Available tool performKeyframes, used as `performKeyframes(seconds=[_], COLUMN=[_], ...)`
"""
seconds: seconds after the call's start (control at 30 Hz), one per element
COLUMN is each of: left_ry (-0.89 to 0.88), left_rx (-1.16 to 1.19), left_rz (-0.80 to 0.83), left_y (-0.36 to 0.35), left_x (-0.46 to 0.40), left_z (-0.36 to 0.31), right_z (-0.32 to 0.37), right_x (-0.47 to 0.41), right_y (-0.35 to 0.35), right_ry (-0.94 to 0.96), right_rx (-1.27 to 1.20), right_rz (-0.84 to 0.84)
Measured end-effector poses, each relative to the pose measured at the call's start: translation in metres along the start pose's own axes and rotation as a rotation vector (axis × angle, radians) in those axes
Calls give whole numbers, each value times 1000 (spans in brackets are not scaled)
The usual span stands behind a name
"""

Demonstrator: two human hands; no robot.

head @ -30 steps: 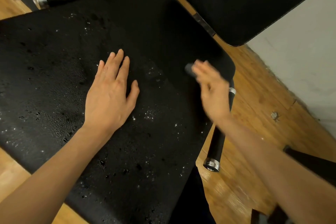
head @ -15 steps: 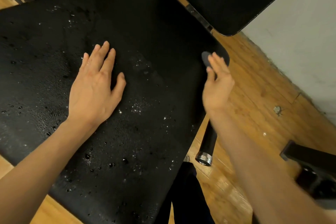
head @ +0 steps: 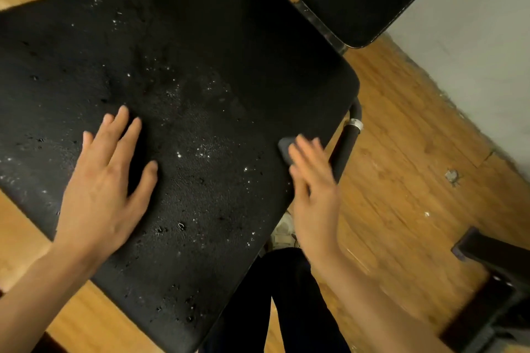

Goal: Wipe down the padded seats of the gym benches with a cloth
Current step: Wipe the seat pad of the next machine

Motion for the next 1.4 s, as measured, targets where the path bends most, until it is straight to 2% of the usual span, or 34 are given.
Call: performKeyframes(seconds=[0.07,0.13,0.17,0.23,0.3,0.4,0.47,0.53,0.6,0.67,0.83,1.03,1.17,1.23,1.3,1.4], left_ry=[20,21,24,33,28,31,41,47,50,55,72,73,71,79,76,78], left_rx=[-19,-49,-55,-55,-62,-59,-54,-37,-21,-16,0,2,14,19,24,11], left_rz=[-3,-14,-21,-45,-58,-64,-69,-80,-93,-101,-116,-120,-123,-136,-132,-126], left_y=[2,0,-2,-3,-4,-4,-4,-4,-4,-4,-4,-5,-5,-5,-5,-4], left_x=[17,25,26,26,27,27,28,28,29,29,29,30,30,30,30,29], left_z=[-1,-2,-3,-3,-3,-3,-3,-4,-4,-3,-2,-2,-2,-1,-2,-3], right_z=[0,-13,-18,-20,-10,4,6,13,27,36,18,59,21,11,25,64], right_x=[1,-44,-73,-111,-94,-14,-1,-38,-77,-75,21,-52,2,11,-11,-55], right_y=[13,8,1,-13,-18,2,10,-13,-47,-58,13,-80,-6,12,-19,-83], right_ry=[172,329,332,205,124,291,387,393,303,225,420,398,495,516,528,446], right_rx=[17,89,128,149,148,31,-3,10,62,60,-54,23,-46,-35,-17,54], right_rz=[161,202,151,23,-18,201,304,281,165,127,448,285,486,522,451,289])
Point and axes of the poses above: each hand's wrist, its own x-axis away from the middle knuckle, its own y-axis out of the back of the hand, z = x × y, the point moved 4 cm from there along -x, towards the middle knuckle, and after that the axes turned 13 degrees about -z, right-handed, at the moved point
